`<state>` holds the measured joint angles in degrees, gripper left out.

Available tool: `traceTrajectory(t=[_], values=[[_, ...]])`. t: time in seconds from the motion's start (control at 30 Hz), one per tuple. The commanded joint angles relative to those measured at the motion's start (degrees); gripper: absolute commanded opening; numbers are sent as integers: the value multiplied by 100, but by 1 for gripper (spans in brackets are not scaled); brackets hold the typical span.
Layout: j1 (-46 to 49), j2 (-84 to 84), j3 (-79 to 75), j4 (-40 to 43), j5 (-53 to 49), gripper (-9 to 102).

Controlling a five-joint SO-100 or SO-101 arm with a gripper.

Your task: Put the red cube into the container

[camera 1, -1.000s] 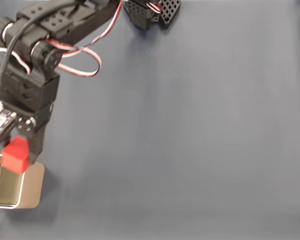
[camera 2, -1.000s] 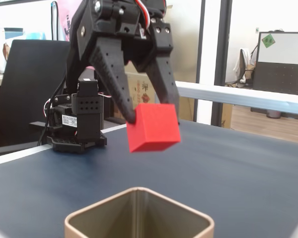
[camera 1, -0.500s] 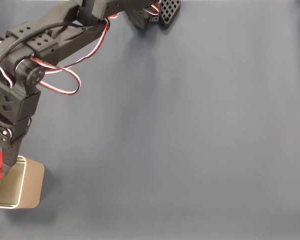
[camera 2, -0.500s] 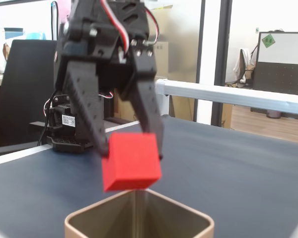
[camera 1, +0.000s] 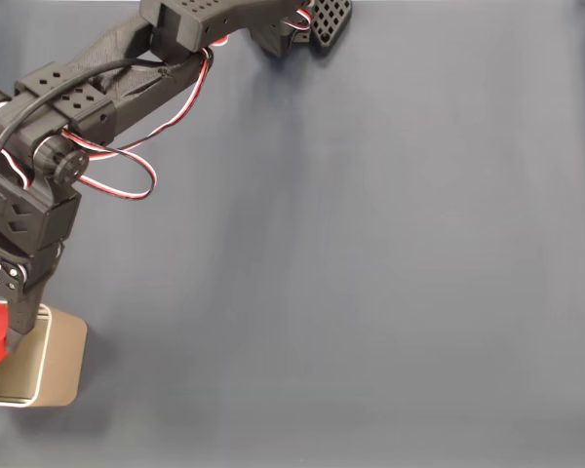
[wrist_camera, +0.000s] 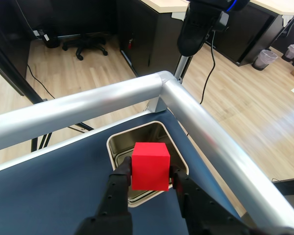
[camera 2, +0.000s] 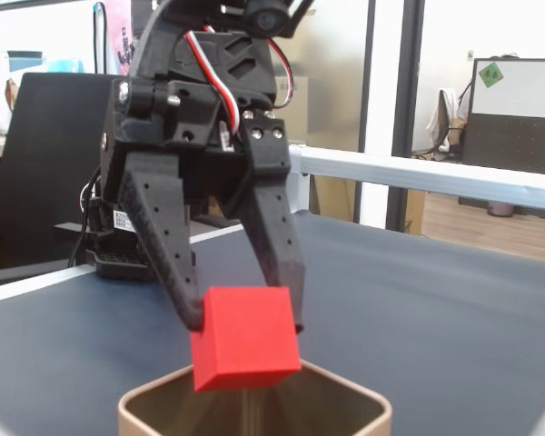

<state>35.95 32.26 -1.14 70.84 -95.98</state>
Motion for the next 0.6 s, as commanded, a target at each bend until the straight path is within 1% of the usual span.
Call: traceTrajectory(t=[0.0, 0.1, 0.47, 0.57], values=[[44, 79, -396, -114, 79, 4], [53, 53, -413, -176, 123, 8], [62, 18, -413, -369, 237, 14], [62, 18, -413, -475, 387, 20]])
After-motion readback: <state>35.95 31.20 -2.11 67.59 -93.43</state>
